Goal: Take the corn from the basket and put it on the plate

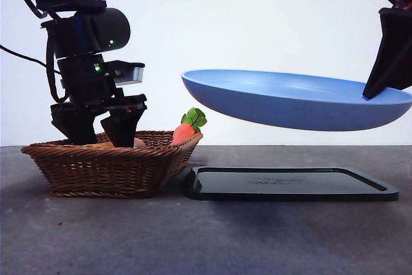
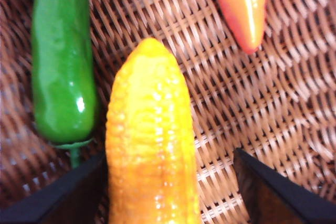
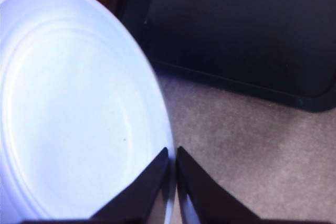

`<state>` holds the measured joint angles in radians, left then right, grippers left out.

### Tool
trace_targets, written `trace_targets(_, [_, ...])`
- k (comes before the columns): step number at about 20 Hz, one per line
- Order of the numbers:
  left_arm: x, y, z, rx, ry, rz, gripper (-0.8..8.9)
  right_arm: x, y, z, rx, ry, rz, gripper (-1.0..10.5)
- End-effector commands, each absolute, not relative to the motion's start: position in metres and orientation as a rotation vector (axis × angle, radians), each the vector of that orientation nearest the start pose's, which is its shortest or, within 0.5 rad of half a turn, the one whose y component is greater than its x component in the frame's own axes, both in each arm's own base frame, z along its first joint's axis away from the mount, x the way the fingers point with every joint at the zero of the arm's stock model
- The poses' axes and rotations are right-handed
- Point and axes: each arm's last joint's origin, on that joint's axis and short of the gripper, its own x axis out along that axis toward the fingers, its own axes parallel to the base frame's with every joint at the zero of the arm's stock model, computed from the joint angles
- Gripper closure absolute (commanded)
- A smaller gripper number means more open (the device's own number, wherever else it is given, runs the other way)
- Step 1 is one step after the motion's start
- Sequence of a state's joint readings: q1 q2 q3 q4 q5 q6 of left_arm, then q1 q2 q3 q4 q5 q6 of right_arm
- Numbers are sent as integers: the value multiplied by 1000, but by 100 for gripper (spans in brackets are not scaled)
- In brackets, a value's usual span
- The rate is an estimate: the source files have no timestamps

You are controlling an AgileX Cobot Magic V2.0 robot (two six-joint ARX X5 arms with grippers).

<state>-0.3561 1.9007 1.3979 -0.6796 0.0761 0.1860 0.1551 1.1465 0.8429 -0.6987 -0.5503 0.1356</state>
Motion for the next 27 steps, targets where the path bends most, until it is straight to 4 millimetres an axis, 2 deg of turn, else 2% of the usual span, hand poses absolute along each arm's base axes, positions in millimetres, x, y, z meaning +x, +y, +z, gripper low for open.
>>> trace_targets(1, [365,-142,189,348,1168,-502,512,212,49,256,322,1020,590,945])
trace_targets(4, [363,-144,188,336,1196,-496,599,212,49,257,322,1017,591,945])
trace_targets(7, [364,-144,198,327,1213,-488,610,212,49,257,322,1016,590,945])
trace_targets(9, [368,-146,224,298,1181,-480,610,214,49,254,329,1028,580,945])
trace_targets(11, [366,-151,262,233,1089,-545,610,219,49,248,337,1062,565,945])
trace_targets(13, [355,-159,299,128,991,-674,610,229,51,237,361,1099,546,945])
trace_targets(15, [338,-174,318,83,931,-836,610,242,53,222,397,1140,521,945])
trace_targets(18, [316,-216,313,146,938,-991,609,255,55,206,431,1183,495,945])
trace_targets(21, [299,-257,295,232,957,-1105,609,257,55,209,433,1174,493,945])
trace_targets(23, [293,-273,282,264,990,-1141,609,259,53,212,436,1167,489,945])
trace_targets(27, [286,-291,261,324,1037,-1178,609,258,52,212,438,1172,483,945])
